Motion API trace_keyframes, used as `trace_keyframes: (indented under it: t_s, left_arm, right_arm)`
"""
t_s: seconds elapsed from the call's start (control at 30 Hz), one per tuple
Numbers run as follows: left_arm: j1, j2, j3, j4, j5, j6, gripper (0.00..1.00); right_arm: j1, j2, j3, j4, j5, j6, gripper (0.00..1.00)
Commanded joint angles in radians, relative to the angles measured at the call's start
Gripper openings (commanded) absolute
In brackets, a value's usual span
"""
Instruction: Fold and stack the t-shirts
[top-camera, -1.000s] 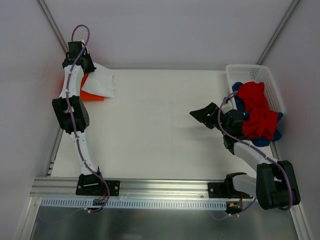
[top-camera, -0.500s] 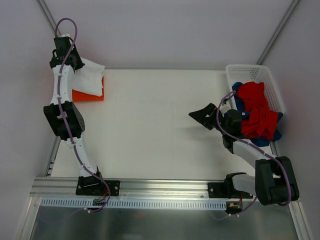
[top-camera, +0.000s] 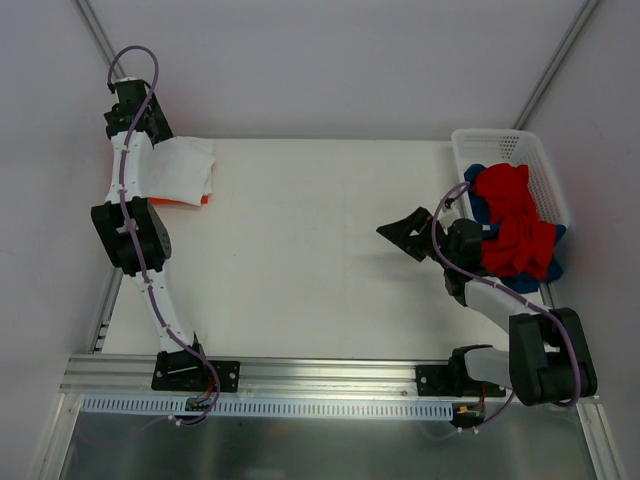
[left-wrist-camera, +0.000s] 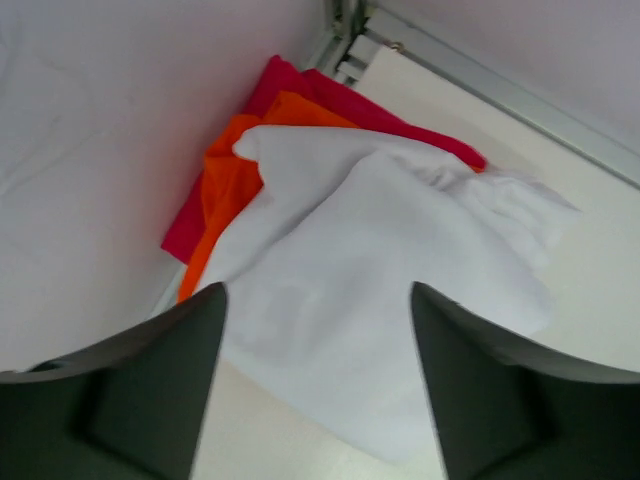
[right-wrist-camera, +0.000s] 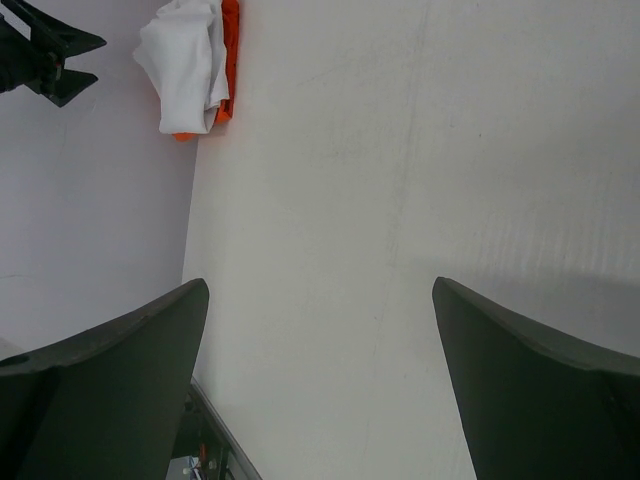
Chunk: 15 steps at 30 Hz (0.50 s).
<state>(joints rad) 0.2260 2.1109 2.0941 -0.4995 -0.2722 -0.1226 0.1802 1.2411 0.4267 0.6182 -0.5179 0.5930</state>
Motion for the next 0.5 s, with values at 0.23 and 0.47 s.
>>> trace_keyframes:
  t_s: [0.23,0.47]
  left_arm:
    - [0.108,0.057,-0.025,0.012,-0.200,-0.132,0.99]
    - [0.173,-0.074,-0.225,0.007,-0.321,-0.352,0.99]
  right_arm:
    - [0.005,0.032,0.001,0.077,-0.024,0.001,0.99]
    - [0.007,0.034,0.004,0.086,-0.031,0.005,0.99]
